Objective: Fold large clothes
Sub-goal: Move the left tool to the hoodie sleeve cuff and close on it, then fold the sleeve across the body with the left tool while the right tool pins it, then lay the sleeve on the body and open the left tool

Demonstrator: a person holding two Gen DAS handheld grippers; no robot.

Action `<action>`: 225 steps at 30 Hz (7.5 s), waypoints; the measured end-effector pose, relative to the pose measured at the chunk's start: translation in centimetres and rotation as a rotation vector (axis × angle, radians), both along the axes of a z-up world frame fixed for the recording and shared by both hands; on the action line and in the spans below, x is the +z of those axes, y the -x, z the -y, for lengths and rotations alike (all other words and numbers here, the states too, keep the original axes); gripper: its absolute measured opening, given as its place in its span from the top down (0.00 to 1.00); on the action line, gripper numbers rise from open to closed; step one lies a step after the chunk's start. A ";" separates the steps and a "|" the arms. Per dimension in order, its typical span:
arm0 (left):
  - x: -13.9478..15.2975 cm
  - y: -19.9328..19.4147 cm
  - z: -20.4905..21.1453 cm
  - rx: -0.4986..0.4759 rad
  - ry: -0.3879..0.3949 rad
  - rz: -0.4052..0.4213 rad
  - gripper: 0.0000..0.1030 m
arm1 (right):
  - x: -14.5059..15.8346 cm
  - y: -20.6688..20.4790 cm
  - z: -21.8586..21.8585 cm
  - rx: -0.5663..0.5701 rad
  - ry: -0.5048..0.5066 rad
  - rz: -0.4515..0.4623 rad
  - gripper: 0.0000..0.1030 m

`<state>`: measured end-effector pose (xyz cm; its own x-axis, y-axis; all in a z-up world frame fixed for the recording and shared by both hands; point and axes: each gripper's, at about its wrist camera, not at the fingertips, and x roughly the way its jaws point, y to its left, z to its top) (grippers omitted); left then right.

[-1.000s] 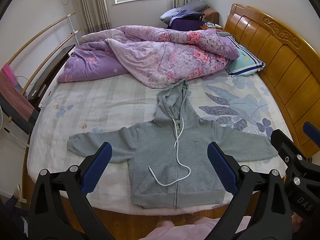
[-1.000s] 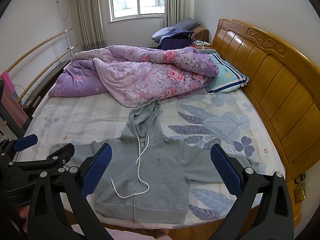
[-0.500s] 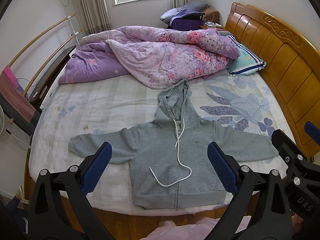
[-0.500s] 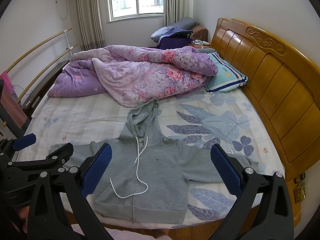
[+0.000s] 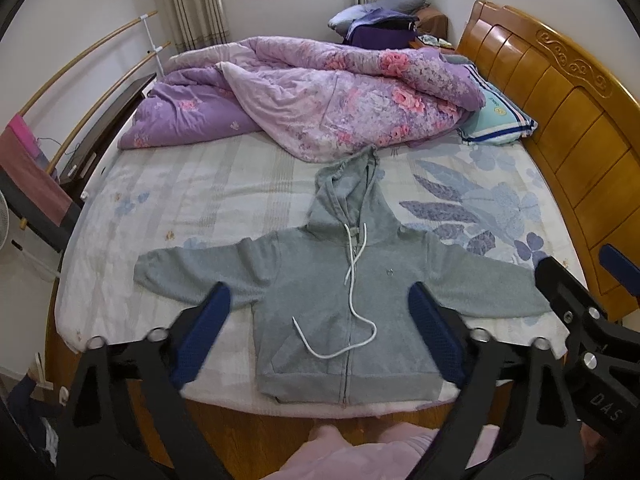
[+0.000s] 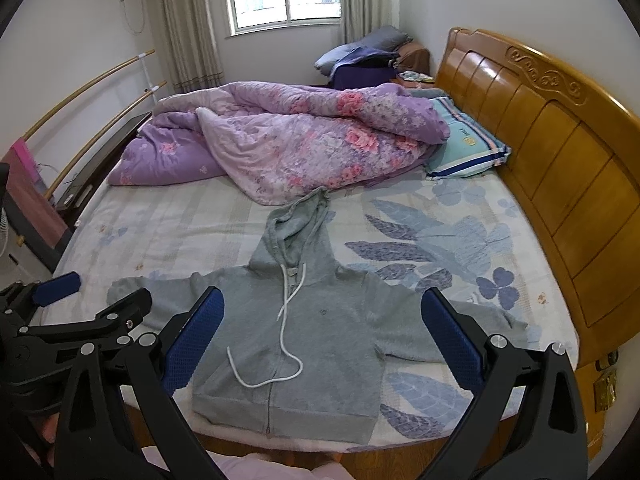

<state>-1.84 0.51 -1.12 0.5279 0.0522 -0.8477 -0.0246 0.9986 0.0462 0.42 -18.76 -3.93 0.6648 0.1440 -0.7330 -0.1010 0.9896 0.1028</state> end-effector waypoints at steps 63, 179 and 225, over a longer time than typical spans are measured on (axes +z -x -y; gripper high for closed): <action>-32.9 -9.9 -52.5 0.828 0.455 -0.306 0.11 | -21.0 -18.4 -31.0 0.038 0.017 -0.617 0.07; -46.3 -18.0 -16.5 0.244 0.100 -0.701 0.59 | -42.7 -20.0 7.1 -0.378 -0.299 -0.831 0.79; -40.9 -22.3 -12.2 0.144 -0.038 -0.626 0.21 | -36.0 -21.2 6.3 -0.148 -0.060 -0.784 0.18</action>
